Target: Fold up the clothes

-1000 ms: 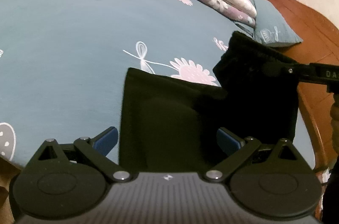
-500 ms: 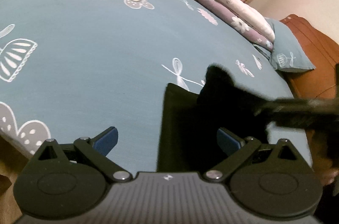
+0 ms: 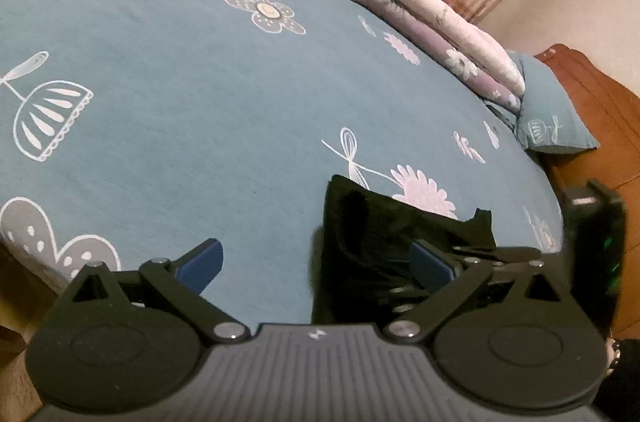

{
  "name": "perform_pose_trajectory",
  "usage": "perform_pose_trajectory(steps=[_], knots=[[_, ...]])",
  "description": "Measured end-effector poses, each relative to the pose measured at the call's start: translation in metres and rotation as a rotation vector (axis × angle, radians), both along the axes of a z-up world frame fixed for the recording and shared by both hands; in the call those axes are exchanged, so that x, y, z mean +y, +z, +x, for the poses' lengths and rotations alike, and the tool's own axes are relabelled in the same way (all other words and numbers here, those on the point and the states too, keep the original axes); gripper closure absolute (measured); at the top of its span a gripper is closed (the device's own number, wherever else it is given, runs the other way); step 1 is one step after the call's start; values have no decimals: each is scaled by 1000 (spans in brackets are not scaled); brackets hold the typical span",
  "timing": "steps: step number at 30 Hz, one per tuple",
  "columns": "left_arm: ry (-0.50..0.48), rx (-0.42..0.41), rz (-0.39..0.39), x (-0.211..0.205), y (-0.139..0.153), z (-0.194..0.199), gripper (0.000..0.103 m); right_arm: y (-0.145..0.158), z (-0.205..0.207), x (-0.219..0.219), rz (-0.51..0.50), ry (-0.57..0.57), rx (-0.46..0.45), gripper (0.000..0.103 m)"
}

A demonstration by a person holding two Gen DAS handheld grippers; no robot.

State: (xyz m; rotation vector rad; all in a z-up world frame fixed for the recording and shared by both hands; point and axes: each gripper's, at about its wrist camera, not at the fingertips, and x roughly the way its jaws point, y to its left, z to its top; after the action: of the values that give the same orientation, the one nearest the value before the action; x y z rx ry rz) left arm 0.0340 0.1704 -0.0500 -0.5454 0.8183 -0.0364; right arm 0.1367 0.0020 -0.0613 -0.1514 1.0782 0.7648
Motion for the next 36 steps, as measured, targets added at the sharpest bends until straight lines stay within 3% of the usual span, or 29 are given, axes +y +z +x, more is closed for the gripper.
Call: perform_pose_trajectory(steps=[2,6,9,12,14,17,21,26,31,33,36], knots=[[-3,3,-7,2,-1,0,4,15,0,-27,100,-32,24,35],[-23,23,-17,-5,-6,7,4,43,-6,-89,223,-103,11,30],[-57,47,-32,-14,-13,15,4,51,-16,-135,215,-210,-50,25],[-92,71,-59,-24,-20,22,4,45,-29,-174,169,-317,-92,24],[-121,69,-93,-33,-23,26,4,34,-36,-196,175,-371,-66,24],[-143,65,-113,-47,-25,29,6,19,-45,-217,204,-430,-38,24],[-155,35,-133,-60,-18,24,18,6,-55,-239,284,-493,-14,24],[-200,108,-75,-82,-29,26,26,-6,-66,-256,357,-542,-6,24],[-203,90,-53,-85,-30,26,29,-19,-74,-264,376,-576,7,24],[-205,81,-44,-87,-30,26,59,-23,-77,-266,376,-577,15,24],[-207,68,-31,-88,-30,26,77,-26,-81,-268,345,-581,-2,30]])
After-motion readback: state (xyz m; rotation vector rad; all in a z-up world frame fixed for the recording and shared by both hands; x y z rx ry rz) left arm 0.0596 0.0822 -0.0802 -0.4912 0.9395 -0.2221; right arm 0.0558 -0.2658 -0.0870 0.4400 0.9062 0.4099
